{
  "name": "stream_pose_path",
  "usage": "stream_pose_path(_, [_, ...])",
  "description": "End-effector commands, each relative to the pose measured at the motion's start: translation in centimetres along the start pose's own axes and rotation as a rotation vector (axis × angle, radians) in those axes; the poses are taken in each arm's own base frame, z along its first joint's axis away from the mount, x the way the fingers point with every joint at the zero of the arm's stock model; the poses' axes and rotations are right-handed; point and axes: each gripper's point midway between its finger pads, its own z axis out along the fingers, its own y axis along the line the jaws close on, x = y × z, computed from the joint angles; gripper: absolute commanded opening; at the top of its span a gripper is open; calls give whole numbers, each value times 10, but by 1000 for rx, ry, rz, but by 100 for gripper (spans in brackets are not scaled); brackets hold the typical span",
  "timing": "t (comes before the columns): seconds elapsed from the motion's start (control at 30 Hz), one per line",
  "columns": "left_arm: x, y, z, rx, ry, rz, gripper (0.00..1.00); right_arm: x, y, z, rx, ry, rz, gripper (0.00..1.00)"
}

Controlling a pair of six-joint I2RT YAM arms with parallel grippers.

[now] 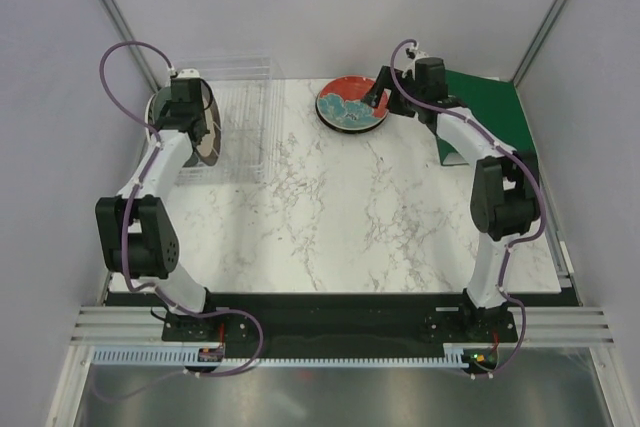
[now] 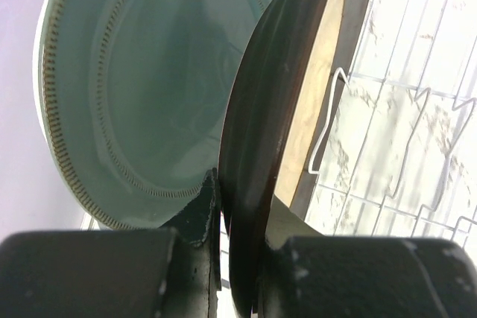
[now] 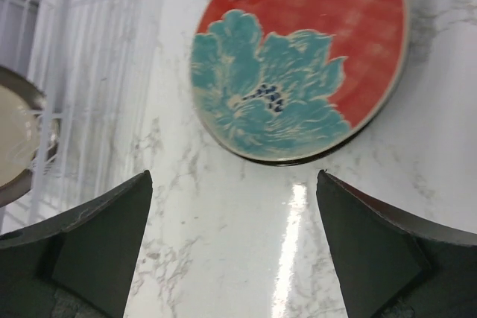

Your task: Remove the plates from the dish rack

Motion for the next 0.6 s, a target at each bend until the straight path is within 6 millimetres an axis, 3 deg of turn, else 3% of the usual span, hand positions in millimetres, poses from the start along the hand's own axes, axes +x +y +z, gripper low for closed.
stream_pose_path(0.0, [-132,24,-90,57,-392,-212,2,-1,62,-20,-213,1,-27,98])
stream_pose_path(0.2, [-157,46,-134,44,-467,-239,2,30,91,-24,-302,65,-17,98])
stream_pose_path(0.4, [-159,52,-129,-1,-459,-216,2,55,107,-25,-351,134,1,98])
stream_pose_path(0.43, [-160,55,-133,-6,-467,-221,2,52,115,-26,-385,122,-7,98])
stream_pose_path(0.57, [-165,34,-152,156,-480,-253,2,58,141,-42,-515,146,1,98])
